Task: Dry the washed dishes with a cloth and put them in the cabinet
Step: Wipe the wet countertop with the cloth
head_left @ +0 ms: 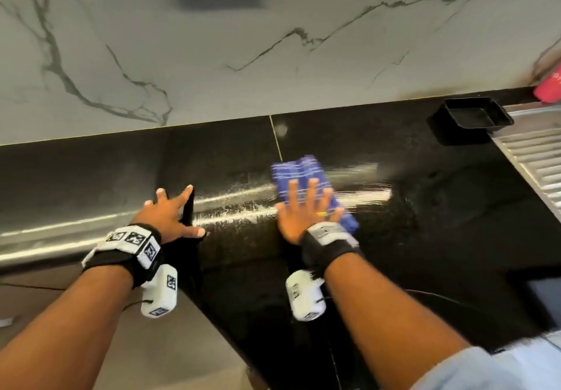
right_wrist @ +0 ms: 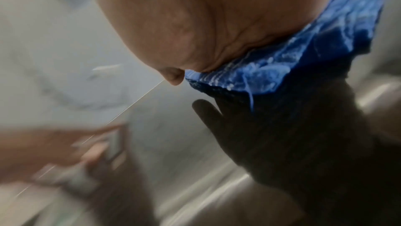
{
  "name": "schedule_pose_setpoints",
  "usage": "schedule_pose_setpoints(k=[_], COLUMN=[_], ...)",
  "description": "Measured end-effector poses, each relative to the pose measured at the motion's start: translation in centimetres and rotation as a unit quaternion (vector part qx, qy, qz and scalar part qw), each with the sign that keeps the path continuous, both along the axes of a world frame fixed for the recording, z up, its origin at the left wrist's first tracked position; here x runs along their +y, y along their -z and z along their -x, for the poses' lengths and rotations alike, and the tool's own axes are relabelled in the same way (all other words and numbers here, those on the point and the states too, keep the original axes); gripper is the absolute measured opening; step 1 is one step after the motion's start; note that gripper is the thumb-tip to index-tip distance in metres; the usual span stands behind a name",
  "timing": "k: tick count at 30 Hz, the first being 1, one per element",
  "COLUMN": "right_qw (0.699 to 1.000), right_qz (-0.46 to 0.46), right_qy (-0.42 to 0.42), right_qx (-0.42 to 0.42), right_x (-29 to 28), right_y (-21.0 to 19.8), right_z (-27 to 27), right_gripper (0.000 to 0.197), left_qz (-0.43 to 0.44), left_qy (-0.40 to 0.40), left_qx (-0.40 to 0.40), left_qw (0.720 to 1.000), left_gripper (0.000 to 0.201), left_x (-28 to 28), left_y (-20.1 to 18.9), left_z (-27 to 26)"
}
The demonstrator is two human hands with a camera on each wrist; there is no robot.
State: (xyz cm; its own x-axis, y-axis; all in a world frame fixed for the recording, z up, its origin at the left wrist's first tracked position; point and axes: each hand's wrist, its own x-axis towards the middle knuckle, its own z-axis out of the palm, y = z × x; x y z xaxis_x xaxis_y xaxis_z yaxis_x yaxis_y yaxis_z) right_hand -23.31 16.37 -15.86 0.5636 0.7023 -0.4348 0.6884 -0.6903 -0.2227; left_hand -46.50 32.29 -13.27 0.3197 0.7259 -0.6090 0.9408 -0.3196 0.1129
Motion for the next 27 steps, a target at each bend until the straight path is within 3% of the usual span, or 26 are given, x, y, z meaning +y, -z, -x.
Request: schedule_pose_setpoints(k=[2, 4, 7, 9, 13, 16, 19, 23, 25, 27], right_qw=[0.992, 0.974, 0.965, 0.979, 0.997, 0.990, 1.000, 0.967, 0.945, 0.937], right_qz=[-0.005, 0.024, 0.020, 0.015, 0.060, 0.058, 0.015, 0.014, 0.020, -0.017], right_qy=[-0.124, -0.216, -0.253, -0.201, 0.056, 0.131, -0.023, -0.251, -0.326, -0.348], right_qx=[0.032, 0.066, 0.058, 0.018, 0.011, 0.011, -0.006, 0.030, 0.030, 0.003], right_x=[1.5, 1.8, 1.9, 1.6, 0.1, 0.3, 1.2, 2.8, 4.8, 7.0], right_y=[0.0, -0.7, -0.5, 0.1, -1.3, -1.2, 0.0, -0.4, -0.2, 0.5], right_z=[8.7, 13.8, 12.1, 6.8, -5.1, -4.4, 4.6, 16.1, 16.2, 12.8], right_gripper=[0.070, 0.066, 0.061, 0.060, 0.058, 0.061, 0.067, 0.066, 0.062, 0.058], left_qz=[0.004, 0.008, 0.023, 0.027, 0.053, 0.061, -0.002, -0.038, -0.048, -0.053], left_qy=[-0.006, -0.008, -0.011, 0.003, 0.018, -0.005, -0.058, -0.073, -0.079, -0.084], left_qx=[-0.020, -0.031, -0.038, -0.041, -0.083, -0.150, -0.158, -0.124, -0.141, -0.155], left_qw=[1.000, 0.999, 0.999, 0.999, 0.995, 0.987, 0.986, 0.989, 0.986, 0.983], left_gripper=[0.100, 0.095, 0.093, 0.093, 0.090, 0.082, 0.071, 0.068, 0.064, 0.062], left_x=[1.2, 2.3, 2.9, 2.7, 3.0, 4.0, 5.0, 5.7, 6.4, 6.9], left_y=[-0.4, -0.6, -0.3, -0.2, -0.5, -0.5, -0.5, -0.4, -0.4, -0.6], left_z=[0.9, 2.2, 3.8, 4.0, 4.1, 5.5, 6.8, 7.6, 7.6, 7.5])
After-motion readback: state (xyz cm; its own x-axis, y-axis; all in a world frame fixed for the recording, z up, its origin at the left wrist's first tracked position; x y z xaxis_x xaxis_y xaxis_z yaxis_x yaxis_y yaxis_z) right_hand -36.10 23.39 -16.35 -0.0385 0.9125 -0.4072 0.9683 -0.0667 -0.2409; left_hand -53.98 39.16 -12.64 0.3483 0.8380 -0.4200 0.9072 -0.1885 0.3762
